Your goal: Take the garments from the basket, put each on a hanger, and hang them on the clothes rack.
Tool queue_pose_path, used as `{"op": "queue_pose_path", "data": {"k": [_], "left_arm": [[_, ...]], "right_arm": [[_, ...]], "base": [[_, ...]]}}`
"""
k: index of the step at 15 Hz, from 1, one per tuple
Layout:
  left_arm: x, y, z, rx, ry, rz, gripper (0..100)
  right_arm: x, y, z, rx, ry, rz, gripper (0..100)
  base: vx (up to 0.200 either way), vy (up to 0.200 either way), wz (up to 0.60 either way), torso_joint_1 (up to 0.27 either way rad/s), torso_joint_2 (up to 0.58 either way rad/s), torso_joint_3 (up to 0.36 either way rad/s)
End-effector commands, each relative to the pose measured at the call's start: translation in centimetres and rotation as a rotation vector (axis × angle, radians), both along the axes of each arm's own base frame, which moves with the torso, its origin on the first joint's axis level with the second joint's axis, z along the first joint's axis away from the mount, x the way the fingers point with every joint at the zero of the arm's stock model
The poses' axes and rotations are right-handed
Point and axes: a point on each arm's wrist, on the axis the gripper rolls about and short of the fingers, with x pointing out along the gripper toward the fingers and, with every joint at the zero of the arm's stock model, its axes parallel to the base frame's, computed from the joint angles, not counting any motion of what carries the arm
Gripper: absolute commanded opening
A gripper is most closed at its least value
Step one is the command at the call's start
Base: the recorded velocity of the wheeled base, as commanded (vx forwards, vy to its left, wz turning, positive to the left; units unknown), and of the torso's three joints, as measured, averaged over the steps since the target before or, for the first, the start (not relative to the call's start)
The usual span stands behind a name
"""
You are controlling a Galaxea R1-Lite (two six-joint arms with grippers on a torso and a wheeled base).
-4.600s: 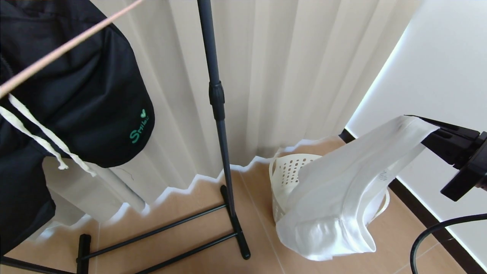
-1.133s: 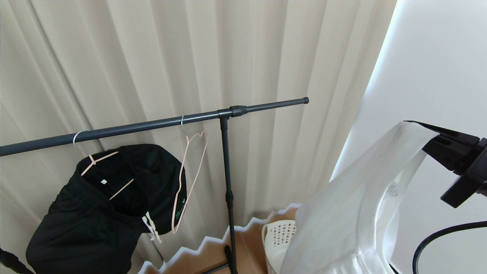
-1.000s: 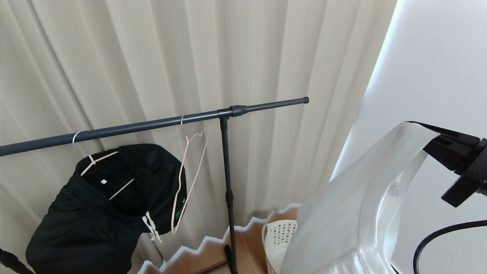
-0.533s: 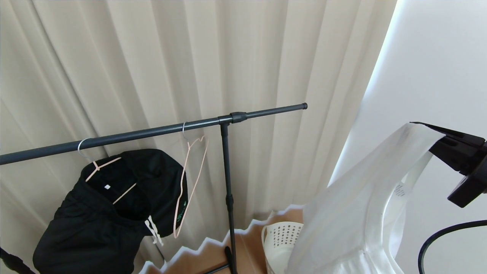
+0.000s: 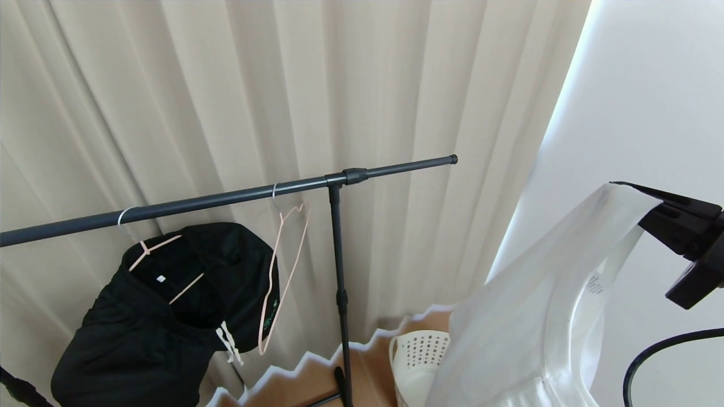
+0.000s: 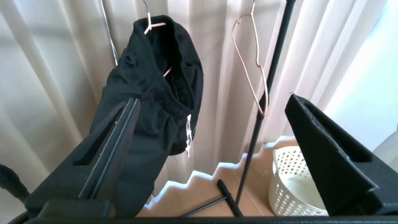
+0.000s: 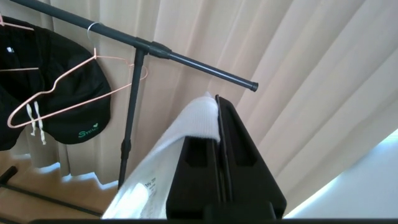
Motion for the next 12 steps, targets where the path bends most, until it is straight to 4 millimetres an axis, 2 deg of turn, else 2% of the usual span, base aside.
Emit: {"op": "queue_pose_path", "data": {"k": [1, 5, 8, 12], "left_arm": [[0.00, 0.00, 0.01, 0.000, -0.001, 0.002, 100], [0.00, 0.00, 0.01, 0.000, -0.001, 0.002, 100], [0.01, 0.00, 0.01, 0.000, 0.001, 0.000, 100], [0.00, 0.00, 0.01, 0.000, -0.001, 0.000, 100]], "right_arm": [[0.05, 0.04, -0.03, -0.001, 0.001, 0.002, 0], [0.04, 0.03, -0.09, -0.003, 0.003, 0.002, 0], [0.01, 0.02, -0.06, -0.003, 0.002, 0.002, 0], [-0.02, 0.00, -0.04, -0.002, 0.000, 0.002, 0]], "base": [[0.000, 0.000, 0.60, 0.002, 0.00, 0.002], [0.000, 0.000, 0.60, 0.008, 0.00, 0.001], [0.000, 0.000, 0.00, 0.000, 0.00, 0.000], [-0.200, 0.000, 0.00, 0.005, 0.00, 0.001]]}}
